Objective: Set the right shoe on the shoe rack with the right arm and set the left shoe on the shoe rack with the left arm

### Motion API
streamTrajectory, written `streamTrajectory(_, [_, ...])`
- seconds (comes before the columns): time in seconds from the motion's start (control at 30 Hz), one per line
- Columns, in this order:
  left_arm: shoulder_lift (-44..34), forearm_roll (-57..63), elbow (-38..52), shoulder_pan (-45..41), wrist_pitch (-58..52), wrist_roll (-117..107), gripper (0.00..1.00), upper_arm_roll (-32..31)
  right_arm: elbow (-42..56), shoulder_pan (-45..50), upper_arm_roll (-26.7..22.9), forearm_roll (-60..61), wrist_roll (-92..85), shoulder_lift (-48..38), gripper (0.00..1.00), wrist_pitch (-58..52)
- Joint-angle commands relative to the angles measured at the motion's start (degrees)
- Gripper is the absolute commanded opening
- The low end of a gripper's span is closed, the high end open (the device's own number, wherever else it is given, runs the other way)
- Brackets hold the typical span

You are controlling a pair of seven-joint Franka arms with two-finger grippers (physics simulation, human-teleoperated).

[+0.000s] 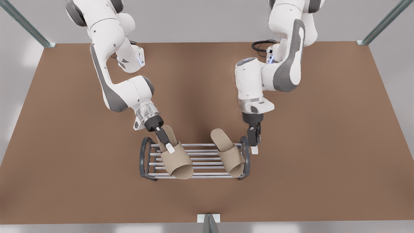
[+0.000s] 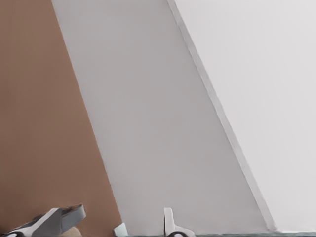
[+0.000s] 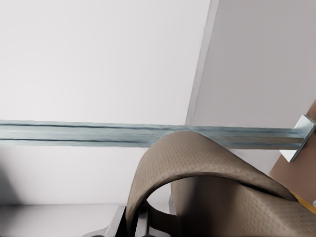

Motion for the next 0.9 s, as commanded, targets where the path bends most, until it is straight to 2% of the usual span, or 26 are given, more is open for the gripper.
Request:
streamTrajectory(0.0, [1.0,-43.8,6.4,7.1,-32.5,68.9,1.0,0.0,0.1,0.3,-0.1,1.3,0.4,1.1,0.21,0.5])
streamTrajectory(0.03, [5.4,-45.5,14.1,12.0,-42.3,78.1,1.0,-1.1,-0.4,0.1,-0.2,1.3,-0.3,1.7,0.21,0.1])
streamTrajectory(0.07, [8.1,-45.5,21.6,20.0,-48.7,81.5,1.0,-7.3,-0.4,0.1,-0.4,1.3,-0.5,2.8,0.21,0.0])
streamTrajectory(0.13, [11.7,-44.1,31.0,34.5,-55.3,81.3,1.0,-22.5,-0.4,0.0,-0.4,1.3,-1.4,3.4,0.21,-0.6])
streamTrajectory(0.17, [13.2,-43.4,32.7,34.5,-57.2,81.6,1.0,-22.6,-0.2,-0.1,-0.8,1.3,-1.4,3.8,0.21,-1.0])
streamTrajectory(0.23, [11.7,-39.6,32.2,34.5,-58.6,96.6,1.0,-22.0,-0.2,0.0,-0.9,1.4,-2.2,5.9,0.21,-3.2])
streamTrajectory(0.33, [8.9,-37.4,32.0,34.5,-59.6,106.7,1.0,-16.1,0.2,0.1,-1.3,1.4,-2.9,8.0,0.23,-4.6])
streamTrajectory(0.37, [7.4,-37.1,32.0,34.7,-59.9,107.4,1.0,-15.9,0.2,0.0,-1.3,1.4,-2.8,7.7,0.62,-4.5])
streamTrajectory(0.4, [0.2,-30.0,23.5,38.5,-57.0,109.7,1.0,-22.5,0.2,0.0,-1.3,1.4,-2.8,7.6,0.78,-4.5])
streamTrajectory(0.43, [-7.8,-18.1,14.0,49.1,-50.8,113.3,1.0,-39.7,0.2,0.0,-1.3,1.4,-2.8,7.5,0.88,-4.5])
streamTrajectory(0.47, [-12.8,-15.4,6.5,53.3,-46.6,115.4,1.0,-44.9,0.2,0.0,-1.3,1.4,-2.8,7.5,0.89,-4.5])
streamTrajectory(0.5, [-14.4,-15.1,3.8,53.2,-44.5,115.5,1.0,-44.6,0.2,0.0,-1.4,1.4,-2.8,7.6,0.9,-4.6])
streamTrajectory(0.6, [-11.6,-15.1,5.2,53.1,-44.5,114.8,1.0,-44.5,0.2,-0.1,-2.0,1.2,-2.8,8.1,0.91,-5.4])
streamTrajectory(0.87, [-11.5,-13.9,5.5,52.7,-45.0,114.6,1.0,-44.5,0.2,-0.1,-2.8,0.9,-2.9,10.0,0.91,-7.2])
